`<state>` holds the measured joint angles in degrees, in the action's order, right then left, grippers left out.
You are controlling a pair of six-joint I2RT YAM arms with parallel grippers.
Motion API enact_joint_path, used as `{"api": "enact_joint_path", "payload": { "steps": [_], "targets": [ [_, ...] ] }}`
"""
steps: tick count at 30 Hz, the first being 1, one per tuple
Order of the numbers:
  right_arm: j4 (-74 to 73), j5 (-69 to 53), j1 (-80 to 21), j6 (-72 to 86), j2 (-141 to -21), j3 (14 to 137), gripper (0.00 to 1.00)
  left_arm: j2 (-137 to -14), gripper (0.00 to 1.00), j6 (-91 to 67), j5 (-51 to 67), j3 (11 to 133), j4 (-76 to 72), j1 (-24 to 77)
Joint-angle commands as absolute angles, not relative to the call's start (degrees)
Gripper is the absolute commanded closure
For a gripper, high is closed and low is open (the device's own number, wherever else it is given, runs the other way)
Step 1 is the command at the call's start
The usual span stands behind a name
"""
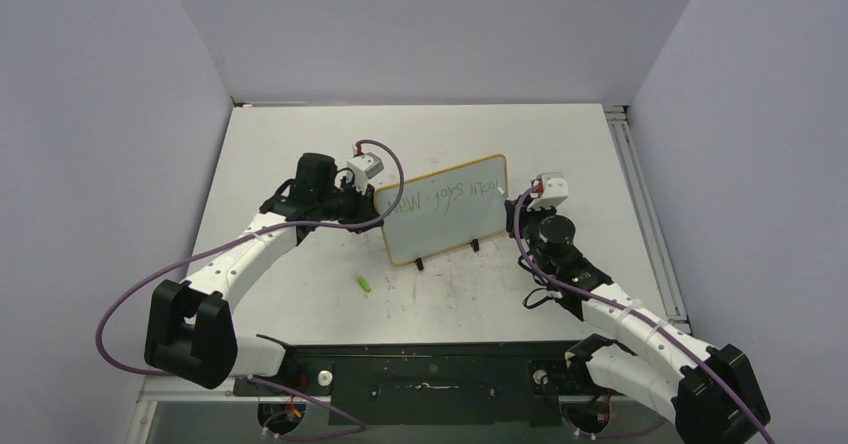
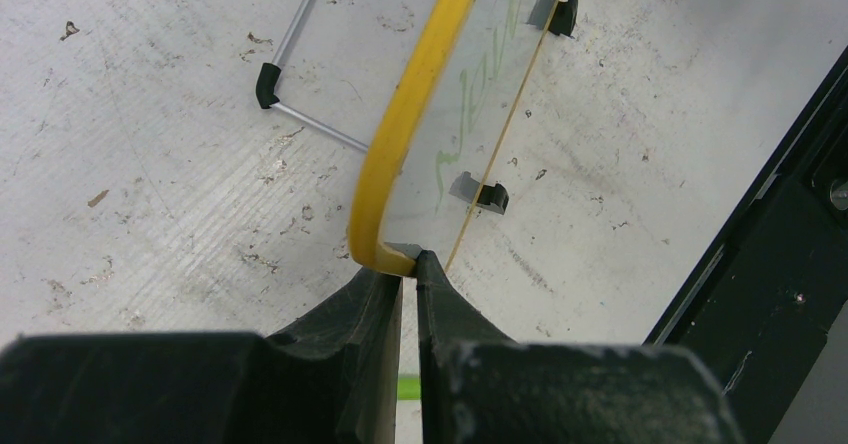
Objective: Write a sentence on the whiteboard
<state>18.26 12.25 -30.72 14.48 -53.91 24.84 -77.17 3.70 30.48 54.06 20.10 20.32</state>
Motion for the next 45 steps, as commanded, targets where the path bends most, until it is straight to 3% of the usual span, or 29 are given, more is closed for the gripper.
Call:
{"api": "enact_joint_path", "payload": {
  "steps": [1,45],
  "targets": [
    [24.1,13.4,-30.4,13.5,-54.4,28.2,0.95,-78.6,1.0,5.8,29.2,55.0,21.5,21.4],
    [22.5,15.3,-30.4,14.8,-54.8,26.7,0.95,-78.5,1.0,5.8,29.4,55.0,21.5,21.4]
  ]
}}
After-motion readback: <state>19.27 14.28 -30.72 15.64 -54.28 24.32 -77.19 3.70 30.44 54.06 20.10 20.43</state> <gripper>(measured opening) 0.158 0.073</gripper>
